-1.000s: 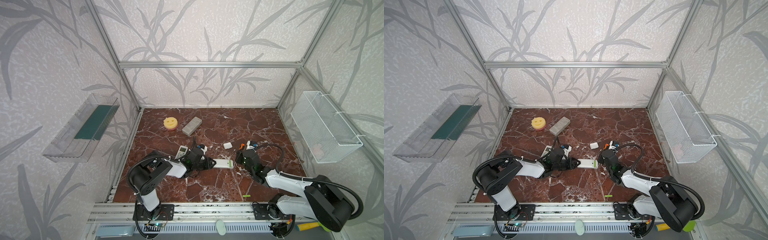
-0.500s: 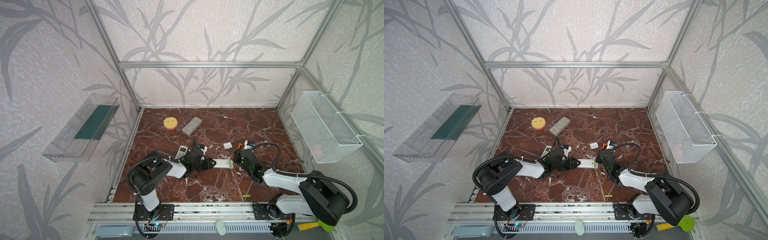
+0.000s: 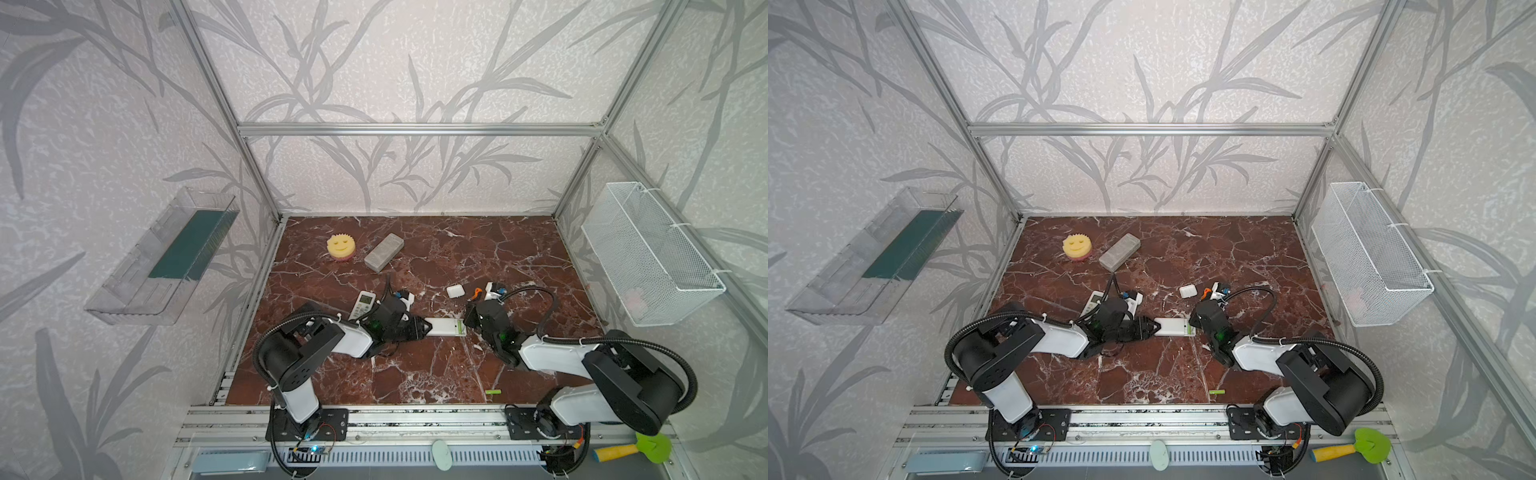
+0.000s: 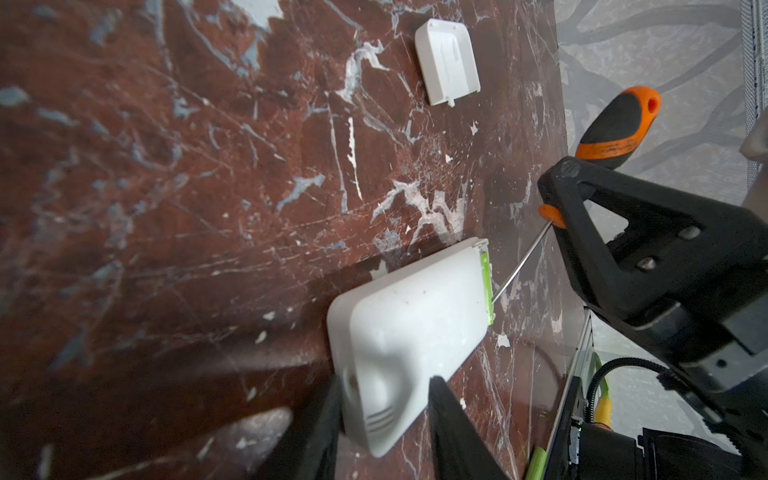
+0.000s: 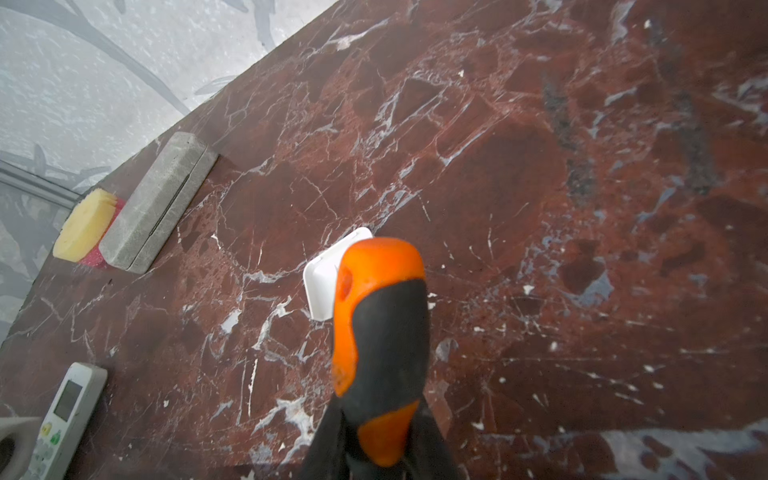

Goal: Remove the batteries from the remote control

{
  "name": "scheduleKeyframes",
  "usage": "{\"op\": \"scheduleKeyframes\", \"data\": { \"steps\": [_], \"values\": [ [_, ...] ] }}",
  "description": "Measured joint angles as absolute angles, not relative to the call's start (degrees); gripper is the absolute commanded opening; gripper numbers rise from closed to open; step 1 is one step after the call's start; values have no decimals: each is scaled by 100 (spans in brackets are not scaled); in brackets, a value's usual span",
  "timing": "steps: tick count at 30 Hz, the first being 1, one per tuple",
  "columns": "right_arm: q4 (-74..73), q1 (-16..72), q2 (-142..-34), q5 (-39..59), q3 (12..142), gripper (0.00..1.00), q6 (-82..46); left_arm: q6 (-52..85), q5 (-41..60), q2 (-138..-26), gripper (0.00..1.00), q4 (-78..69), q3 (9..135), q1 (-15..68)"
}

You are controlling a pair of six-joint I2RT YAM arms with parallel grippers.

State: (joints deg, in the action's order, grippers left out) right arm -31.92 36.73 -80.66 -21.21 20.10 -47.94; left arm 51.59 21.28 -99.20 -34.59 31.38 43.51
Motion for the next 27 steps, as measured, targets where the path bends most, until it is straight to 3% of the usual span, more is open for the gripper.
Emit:
{"op": "scheduleKeyframes", "data": {
  "steps": [14, 27],
  "values": [
    [-4016, 3680, -8103, -2687, 1487, 0, -6108, 5264, 2112, -9789, 36, -3474, 2963, 4475],
    [-5557, 3669, -9170, -2821, 1201, 0, -7242, 5264, 2112, -9795, 35, -3395, 2995, 4482]
  ]
}}
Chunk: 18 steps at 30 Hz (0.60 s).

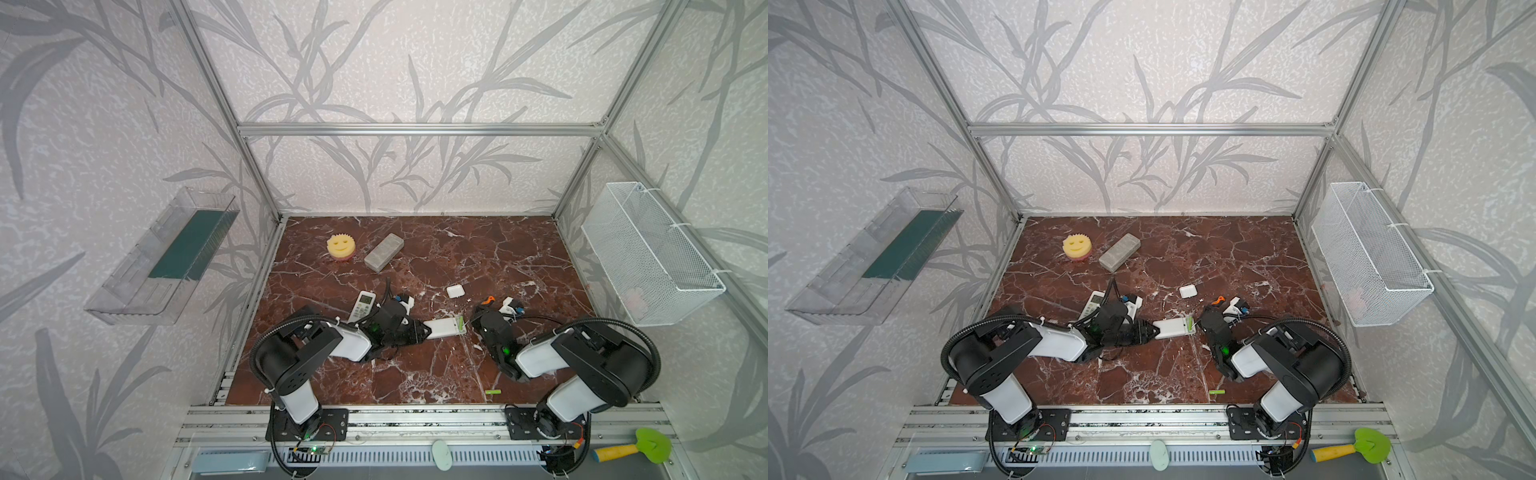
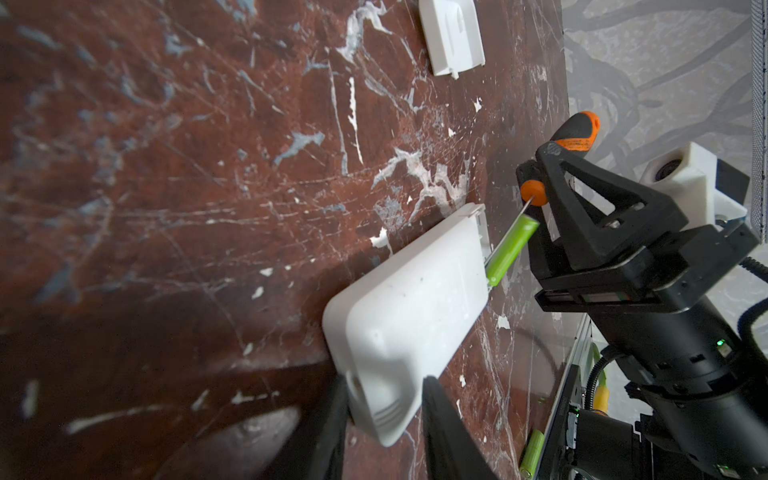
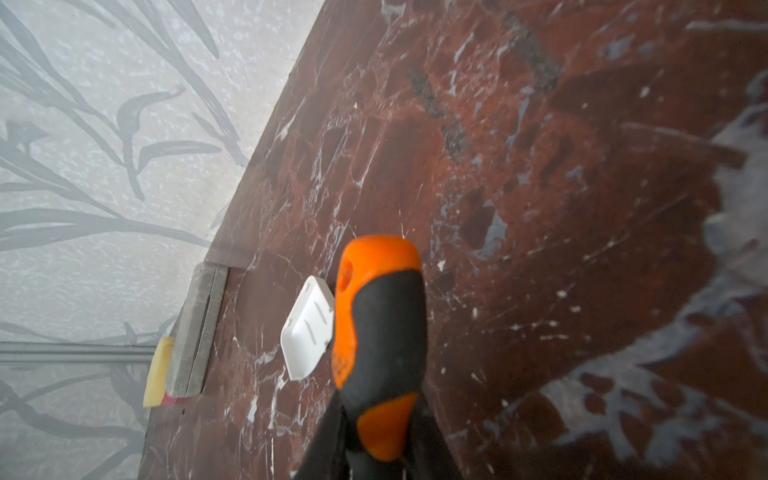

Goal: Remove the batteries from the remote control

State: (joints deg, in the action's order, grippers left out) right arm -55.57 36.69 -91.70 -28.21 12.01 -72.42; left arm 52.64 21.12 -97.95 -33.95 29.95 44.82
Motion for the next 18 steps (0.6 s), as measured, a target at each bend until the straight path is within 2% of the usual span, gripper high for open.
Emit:
{"op": "scheduleKeyframes", "data": {
  "steps": [8, 18],
  "values": [
    [-6176, 3669, -9583, -2834, 1103, 0, -7561, 5264, 2110, -9795, 35, -3367, 3006, 4482],
    [-6163, 3669, -9487, -2805, 1096, 0, -7312, 5262, 2115, -9793, 35, -3323, 3028, 4480]
  ]
}}
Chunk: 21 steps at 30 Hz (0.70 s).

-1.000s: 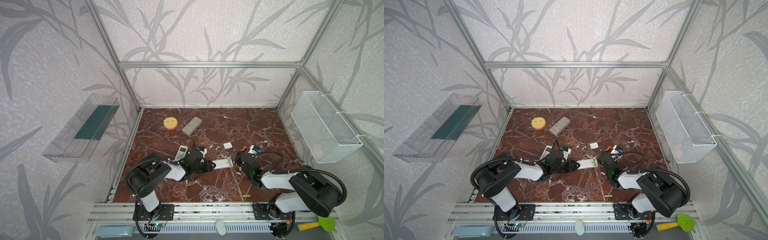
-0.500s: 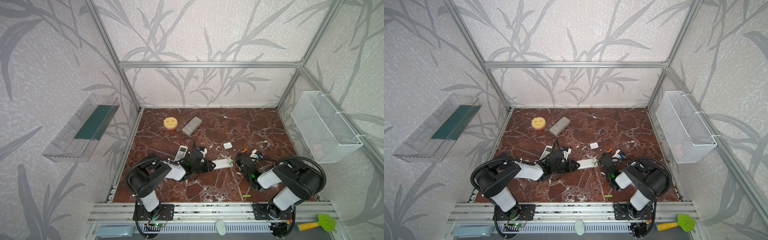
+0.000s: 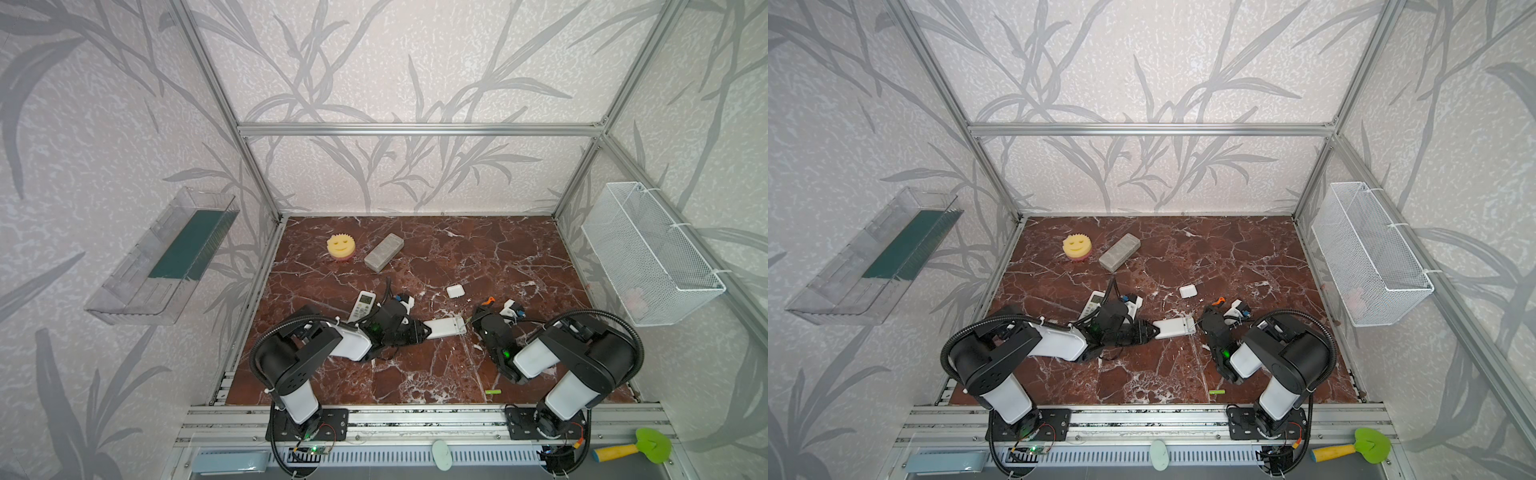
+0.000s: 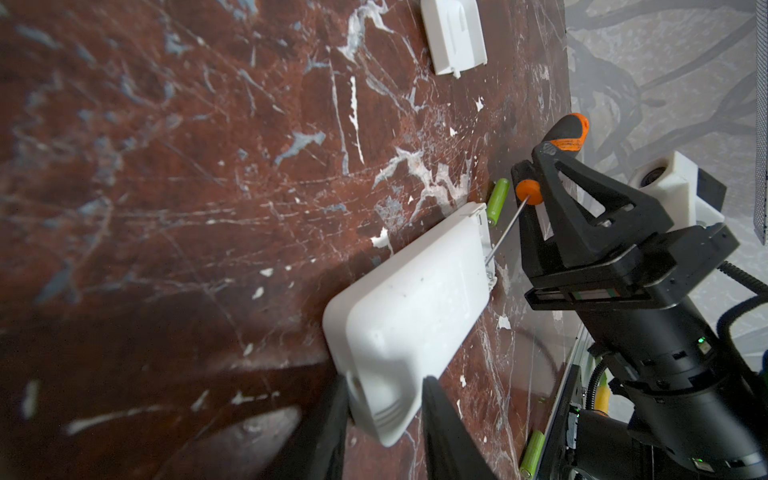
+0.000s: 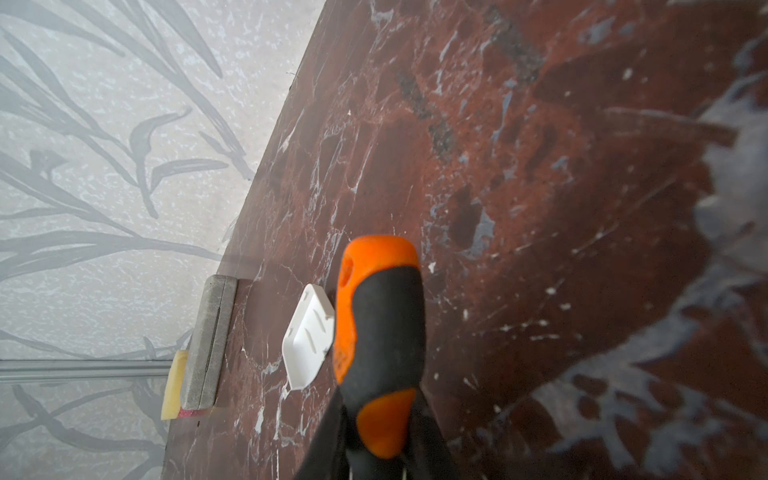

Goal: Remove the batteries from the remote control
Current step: 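Lift the screwdriver away with the right gripper while the left gripper releases the remote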

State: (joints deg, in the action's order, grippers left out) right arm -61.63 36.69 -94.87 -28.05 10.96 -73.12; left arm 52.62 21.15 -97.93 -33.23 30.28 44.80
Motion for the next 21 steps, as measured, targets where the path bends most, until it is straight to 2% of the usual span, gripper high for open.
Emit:
{"op": "scheduleKeyframes", "data": {
  "steps": [6, 12, 21],
  "values": [
    [-5111, 3671, -8663, -2652, 1398, 0, -6403, 5218, 2115, -9749, 37, -3186, 3079, 4473],
    [-3623, 3682, -7566, -2515, 2355, 0, -5146, 5043, 2128, -9500, 40, -2602, 3188, 4394],
    [-2294, 3597, -7129, -2320, 2724, 0, -4125, 4534, 2086, -9142, 43, -1514, 3389, 4158]
  ]
}}
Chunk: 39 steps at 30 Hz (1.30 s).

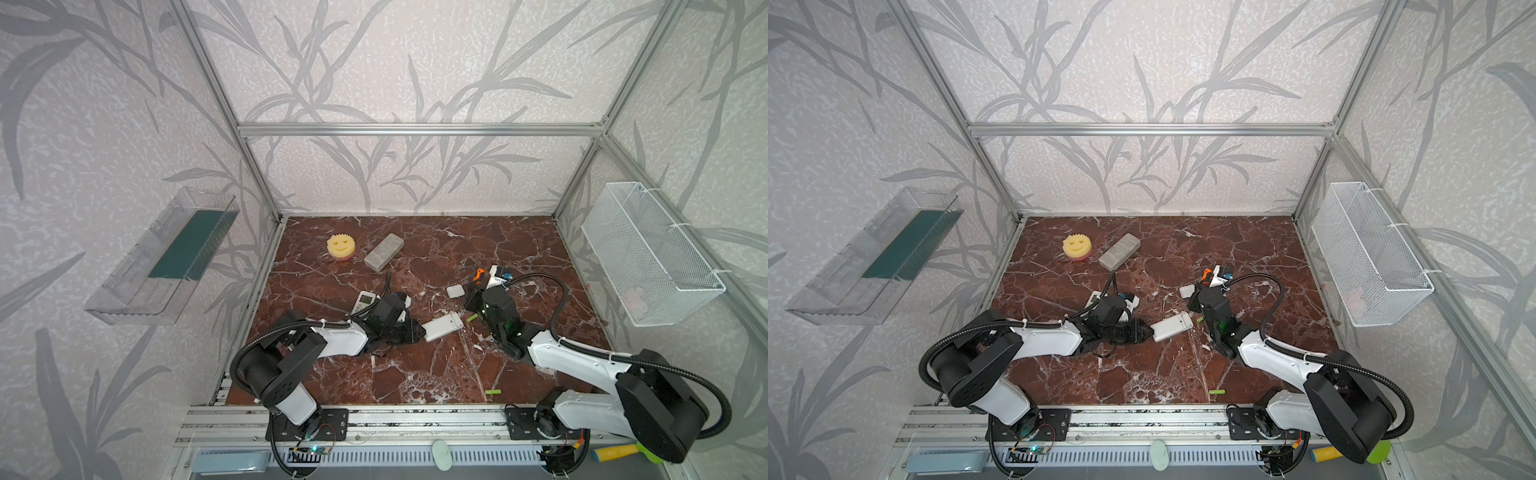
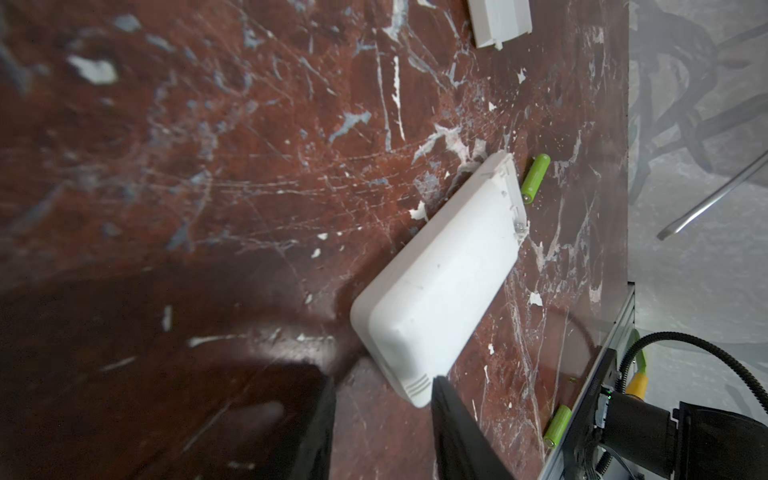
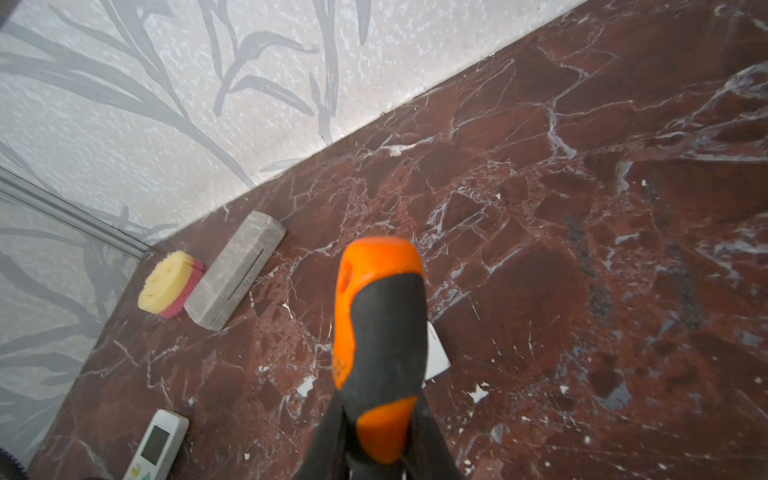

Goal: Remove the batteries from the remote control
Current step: 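Lift the screwdriver away with the right gripper while the left gripper releases the remote, then move the left gripper over the AC remote while the right gripper lowers the screwdriver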

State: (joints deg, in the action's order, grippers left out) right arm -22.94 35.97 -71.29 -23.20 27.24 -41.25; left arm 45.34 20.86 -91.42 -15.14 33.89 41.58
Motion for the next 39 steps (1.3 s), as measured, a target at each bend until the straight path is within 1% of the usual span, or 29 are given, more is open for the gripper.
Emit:
{"op": "scheduleKeyframes", "data": {
  "steps": [3, 5, 9, 11, 14, 15, 17, 19, 21, 25, 30, 31, 35, 39],
  "values": [
    [-1708, 3428, -7026, -2051, 2808, 0, -3935, 4185, 1942, -8910, 45, -779, 3557, 4021],
    [-1269, 3146, -7013, -1712, 2965, 0, -3813, 3938, 1791, -8731, 45, -266, 3743, 3900],
    [-285, 2217, -6965, -976, 3301, 0, -3645, 3524, 1186, -8364, 46, 773, 4316, 3623],
    [316, 1820, -6960, -733, 3496, 0, -3485, 3339, 814, -8228, 50, 1181, 4576, 3479],
    [1107, 1378, -7000, -534, 3708, 0, -3197, 3133, 346, -8079, 54, 1544, 4755, 3190],
    [1343, 1258, -7061, -454, 3745, 1, -3100, 3065, 250, -8064, 57, 1649, 4779, 3076],
    [1675, 1114, -7218, -375, 3758, 3, -2963, 2954, 174, -8084, 72, 1922, 4851, 2805],
    [1986, 1055, -7461, -292, 3758, 6, -2860, 2823, 156, -8160, 83, 2244, 4971, 2526],
    [2176, 1055, -7717, -193, 3758, 10, -2797, 2703, 137, -8270, 89, 2506, 5105, 2311],
    [2401, 1055, -8208, -27, 3852, 20, -2729, 2591, 86, -8510, 95, 2952, 5341, 2093],
    [2436, 1055, -8468, 58, 4108, 44, -2714, 2589, -38, -8694, 99, 3240, 5349, 1968],
    [2432, 1055, -8464, 62, 4110, 47, -2711, 2589, -71, -8715, 99, 3273, 5349, 1949],
    [2550, 1055, -8374, 58, 4108, 50, -2711, 2585, -161, -8768, 99, 3284, 5349, 1900],
    [2698, 1055, -8053, 32, 4108, 52, -2687, 2541, -150, -8941, 99, 3277, 5378, 1898]
  ]
}}
